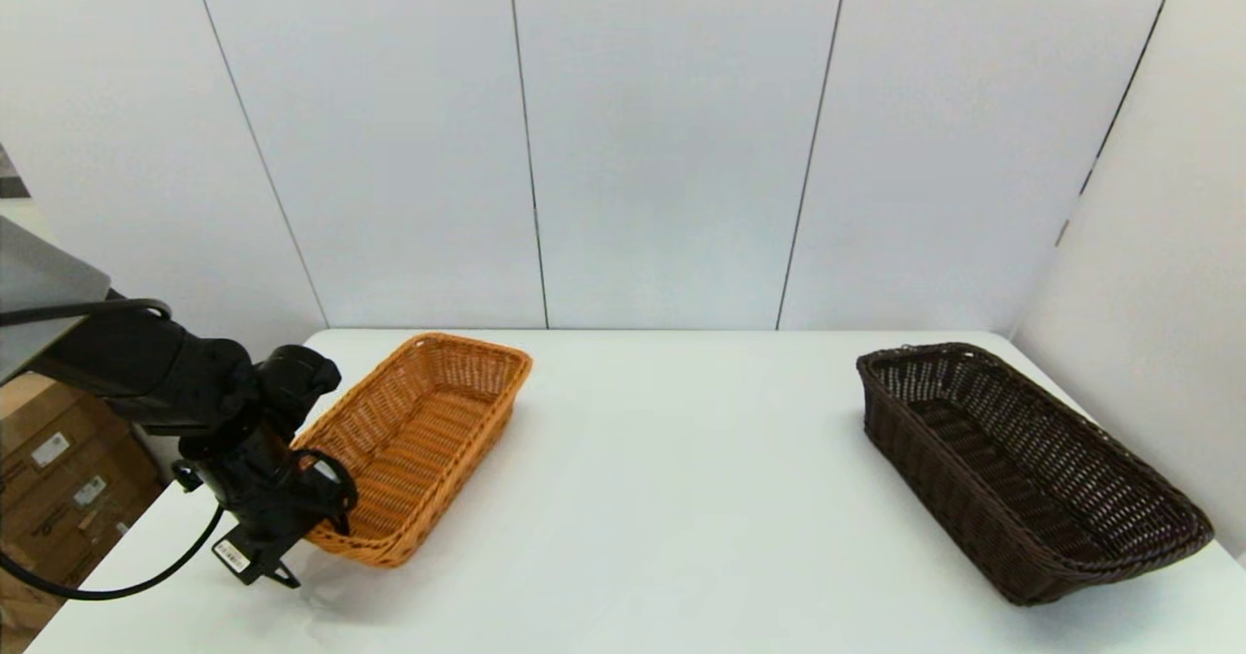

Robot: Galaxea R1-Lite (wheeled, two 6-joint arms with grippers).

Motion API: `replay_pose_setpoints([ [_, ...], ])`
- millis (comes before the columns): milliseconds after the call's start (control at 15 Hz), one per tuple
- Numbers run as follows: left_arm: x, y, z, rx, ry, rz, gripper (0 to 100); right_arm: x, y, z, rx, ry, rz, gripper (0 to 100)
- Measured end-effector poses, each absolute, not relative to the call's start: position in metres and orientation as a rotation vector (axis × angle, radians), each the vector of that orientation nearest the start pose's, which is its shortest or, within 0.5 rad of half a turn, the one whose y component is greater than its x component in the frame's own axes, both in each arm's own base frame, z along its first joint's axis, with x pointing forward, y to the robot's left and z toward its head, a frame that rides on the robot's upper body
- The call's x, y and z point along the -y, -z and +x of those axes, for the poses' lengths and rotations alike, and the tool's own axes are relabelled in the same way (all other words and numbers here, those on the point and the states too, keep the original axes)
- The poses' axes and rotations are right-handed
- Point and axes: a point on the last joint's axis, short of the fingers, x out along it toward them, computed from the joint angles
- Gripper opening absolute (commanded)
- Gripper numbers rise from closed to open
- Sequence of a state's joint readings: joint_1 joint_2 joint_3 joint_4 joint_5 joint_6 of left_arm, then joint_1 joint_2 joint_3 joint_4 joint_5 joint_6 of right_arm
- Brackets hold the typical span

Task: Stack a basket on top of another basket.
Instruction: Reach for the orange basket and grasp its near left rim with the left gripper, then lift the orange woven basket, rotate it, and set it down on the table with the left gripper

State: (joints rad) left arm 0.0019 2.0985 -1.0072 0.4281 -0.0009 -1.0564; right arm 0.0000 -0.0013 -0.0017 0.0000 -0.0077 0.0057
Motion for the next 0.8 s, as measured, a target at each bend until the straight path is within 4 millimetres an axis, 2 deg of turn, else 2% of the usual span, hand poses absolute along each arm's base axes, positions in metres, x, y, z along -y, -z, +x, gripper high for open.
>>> replay_pose_setpoints([
  [267,0.000,-0.039,0.303,-1.362,-0.795,-0.841,0,0.000,-0.076,-0.023,0.003,0.007,0.006,100],
  [533,0.000,-0.049,0.300,-1.347,-0.772,-0.845,0,0.000,-0.076,-0.023,0.003,0.007,0.006,100],
  [800,0.006,-0.077,0.293,-1.293,-0.672,-0.856,0,0.000,-0.076,-0.023,0.003,0.007,0.006,100],
])
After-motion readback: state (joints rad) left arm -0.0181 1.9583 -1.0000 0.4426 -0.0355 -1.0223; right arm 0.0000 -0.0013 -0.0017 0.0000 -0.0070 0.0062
